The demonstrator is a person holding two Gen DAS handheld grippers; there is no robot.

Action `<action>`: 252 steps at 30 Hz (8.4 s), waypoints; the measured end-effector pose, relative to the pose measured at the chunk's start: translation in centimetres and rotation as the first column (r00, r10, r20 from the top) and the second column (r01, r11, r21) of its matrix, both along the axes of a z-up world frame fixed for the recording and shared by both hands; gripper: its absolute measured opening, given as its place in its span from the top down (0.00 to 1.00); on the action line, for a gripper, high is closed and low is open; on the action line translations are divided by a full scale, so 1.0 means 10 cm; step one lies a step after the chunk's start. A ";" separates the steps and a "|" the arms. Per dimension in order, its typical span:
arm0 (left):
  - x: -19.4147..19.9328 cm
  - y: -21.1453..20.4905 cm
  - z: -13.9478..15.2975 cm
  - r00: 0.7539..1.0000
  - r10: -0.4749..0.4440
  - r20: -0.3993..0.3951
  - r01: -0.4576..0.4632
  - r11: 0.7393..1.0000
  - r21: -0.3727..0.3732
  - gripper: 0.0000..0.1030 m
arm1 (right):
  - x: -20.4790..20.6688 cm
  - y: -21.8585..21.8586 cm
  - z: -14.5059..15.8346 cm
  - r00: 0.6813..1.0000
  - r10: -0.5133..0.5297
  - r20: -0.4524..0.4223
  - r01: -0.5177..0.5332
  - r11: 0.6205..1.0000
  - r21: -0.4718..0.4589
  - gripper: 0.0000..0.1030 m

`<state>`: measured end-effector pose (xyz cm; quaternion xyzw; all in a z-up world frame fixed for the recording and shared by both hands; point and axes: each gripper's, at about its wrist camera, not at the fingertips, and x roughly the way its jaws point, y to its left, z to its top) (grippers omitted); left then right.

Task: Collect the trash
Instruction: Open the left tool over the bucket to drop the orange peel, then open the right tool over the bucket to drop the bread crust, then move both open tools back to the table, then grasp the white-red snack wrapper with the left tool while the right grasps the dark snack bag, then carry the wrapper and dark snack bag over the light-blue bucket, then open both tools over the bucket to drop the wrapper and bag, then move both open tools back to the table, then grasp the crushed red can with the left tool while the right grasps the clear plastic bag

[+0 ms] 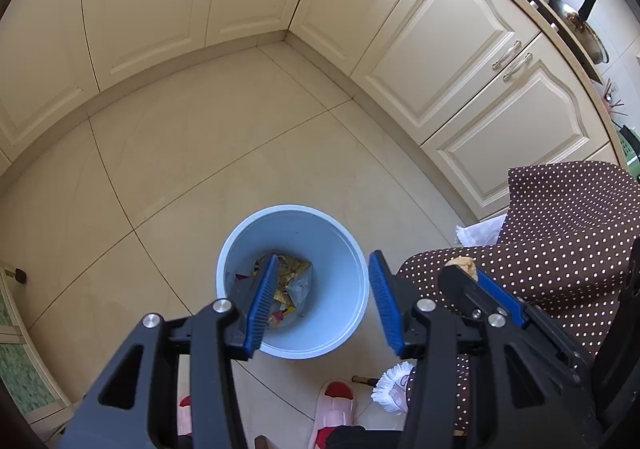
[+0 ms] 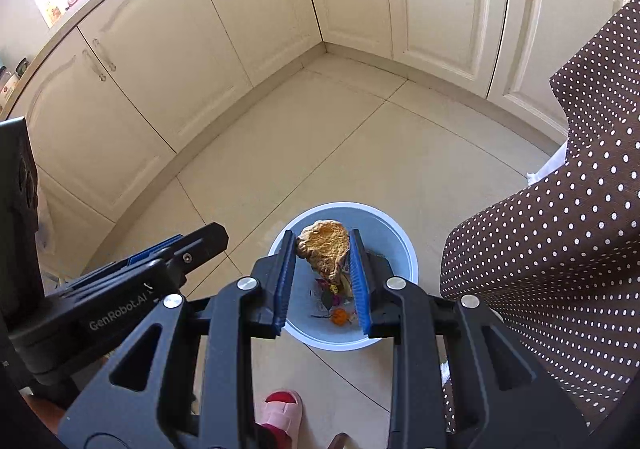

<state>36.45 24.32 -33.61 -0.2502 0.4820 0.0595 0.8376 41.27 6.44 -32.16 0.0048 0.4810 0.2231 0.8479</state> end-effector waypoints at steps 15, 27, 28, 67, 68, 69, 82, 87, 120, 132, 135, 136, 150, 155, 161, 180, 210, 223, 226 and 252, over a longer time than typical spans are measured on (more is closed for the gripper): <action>-0.05 0.09 0.08 1.000 0.025 0.015 -0.025 1.000 -0.006 0.53 | 0.00 -0.03 0.11 0.999 -0.020 0.038 0.020 1.000 0.002 0.58; -0.36 -0.37 0.79 0.991 -0.051 0.126 0.046 0.998 0.044 0.53 | -0.37 -0.54 0.79 0.985 -0.061 0.162 0.057 0.998 0.030 0.58; -0.38 -0.43 0.86 0.988 -0.062 0.138 0.056 0.997 0.046 0.53 | -0.43 -0.63 0.89 0.981 -0.069 0.183 0.064 0.997 0.035 0.58; 0.12 -4.11 2.10 0.865 -0.486 0.129 0.431 0.849 0.305 0.44 | -1.22 -3.85 2.14 0.818 -0.511 0.264 0.485 0.860 0.161 0.51; 0.13 -4.12 2.09 0.867 -0.482 0.129 0.422 0.846 0.325 0.53 | -1.18 -3.86 2.13 0.816 -0.515 0.262 0.490 0.857 0.159 0.51; 0.14 -4.11 2.10 0.867 -0.481 0.131 0.419 0.845 0.333 0.59 | -1.14 -3.86 2.12 0.818 -0.515 0.257 0.489 0.857 0.162 0.51; -0.05 -3.56 2.20 0.833 -0.497 0.245 0.448 0.864 0.230 0.91 | -0.79 -3.47 2.05 0.859 -0.458 0.230 0.459 0.887 0.053 0.41; -0.11 -3.34 2.25 0.833 -0.480 0.276 0.440 0.876 0.197 0.91 | -0.50 -3.41 1.93 0.858 -0.486 0.167 0.495 0.869 -0.014 0.41; -0.38 -0.75 1.03 0.982 -0.157 0.101 0.149 0.985 0.088 0.91 | -0.60 -0.72 1.12 0.997 -0.012 0.082 0.010 1.000 0.026 0.66; 0.06 -0.34 0.18 0.991 -0.129 0.043 0.128 0.991 0.028 0.82 | -0.25 -0.27 0.31 1.000 0.003 0.003 -0.003 1.000 -0.025 0.66; 0.08 -0.26 0.09 0.995 -0.090 0.040 0.090 0.996 0.016 0.59 | -0.19 -0.23 0.19 1.000 0.000 -0.012 0.000 0.999 -0.035 0.66; 0.09 -0.24 0.07 0.995 -0.088 0.036 0.088 0.996 0.018 0.58 | -0.18 -0.22 0.14 1.000 0.000 -0.023 0.000 0.999 -0.036 0.66; 0.03 -0.06 -0.08 0.999 -0.037 -0.018 0.037 0.999 0.012 0.58 | -0.02 -0.12 -0.11 0.998 0.007 -0.060 -0.009 0.999 -0.034 0.66; 0.01 0.02 -0.11 1.000 -0.009 -0.028 0.009 1.000 -0.009 0.57 | -0.01 -0.05 -0.10 0.999 0.010 -0.052 -0.012 0.999 -0.035 0.65; -0.01 0.10 -0.12 0.999 0.011 -0.030 -0.012 1.000 -0.028 0.57 | 0.02 0.02 -0.09 0.999 0.010 -0.035 -0.011 0.999 -0.032 0.64; -0.04 0.01 0.03 1.000 -0.015 0.005 0.015 1.000 -0.008 0.54 | -0.05 -0.02 0.12 1.000 -0.007 0.029 0.008 0.999 -0.039 0.53; -1.03 -2.36 2.55 0.830 -0.398 0.392 0.327 0.915 0.237 0.37 | -1.70 -2.36 2.36 0.840 -0.287 0.461 0.267 0.957 0.109 0.49; -0.60 -4.07 2.60 0.737 -0.578 0.350 0.564 0.812 0.152 0.27 | -1.86 -4.26 2.36 0.688 -0.581 0.435 0.568 0.804 0.176 0.47; -0.43 -4.37 2.57 0.725 -0.607 0.326 0.592 0.791 0.154 0.26 | -1.78 -4.52 2.34 0.676 -0.611 0.412 0.594 0.782 0.187 0.46; 0.34 -5.20 2.62 0.644 -0.719 0.261 0.679 0.694 0.238 0.72 | -0.86 -5.28 2.23 0.705 -0.661 0.257 0.642 0.749 0.163 0.39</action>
